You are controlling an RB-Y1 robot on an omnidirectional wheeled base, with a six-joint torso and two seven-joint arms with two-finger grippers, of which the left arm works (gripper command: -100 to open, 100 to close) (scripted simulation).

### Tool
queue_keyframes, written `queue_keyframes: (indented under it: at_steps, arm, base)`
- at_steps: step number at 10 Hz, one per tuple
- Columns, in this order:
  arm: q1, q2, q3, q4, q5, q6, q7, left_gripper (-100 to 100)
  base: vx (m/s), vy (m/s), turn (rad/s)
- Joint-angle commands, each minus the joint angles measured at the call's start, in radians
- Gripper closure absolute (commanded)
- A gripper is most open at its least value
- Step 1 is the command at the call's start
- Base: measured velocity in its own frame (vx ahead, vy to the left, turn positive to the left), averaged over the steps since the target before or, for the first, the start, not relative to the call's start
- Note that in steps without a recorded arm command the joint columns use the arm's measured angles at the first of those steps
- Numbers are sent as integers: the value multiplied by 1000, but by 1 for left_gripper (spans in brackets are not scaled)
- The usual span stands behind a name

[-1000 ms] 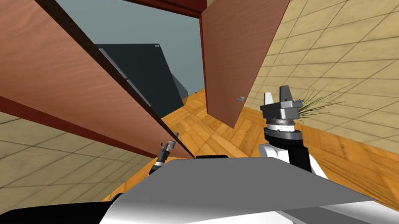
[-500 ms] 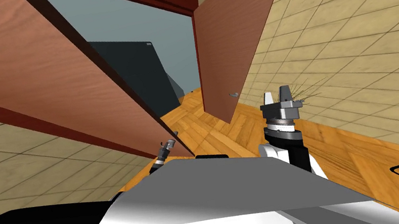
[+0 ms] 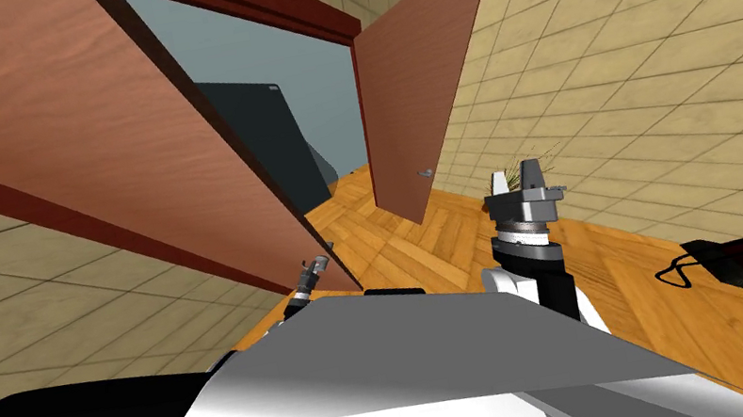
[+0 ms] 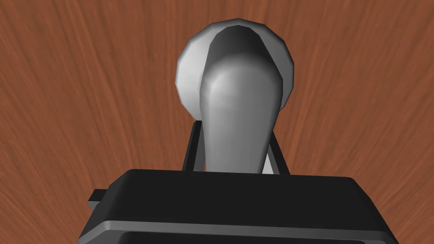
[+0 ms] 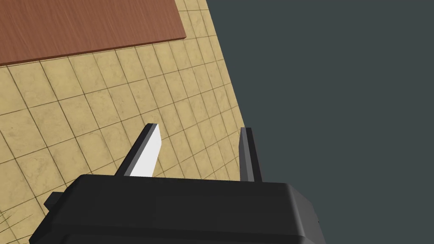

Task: Pull the door open

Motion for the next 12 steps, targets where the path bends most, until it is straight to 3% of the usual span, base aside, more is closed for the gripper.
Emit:
queue_keyframes:
  at_steps: [1, 4, 12]
  arm:
    - [-13, -2, -21, -23, 33, 32, -18, 100]
    - [-29, -9, -55, -60, 84, 90, -48, 100]
    - [-63, -26, -125, -133, 189, 215, -111, 100]
  base:
    - [-184, 56, -170]
    - [-224, 75, -180]
    - [-183, 76, -118]
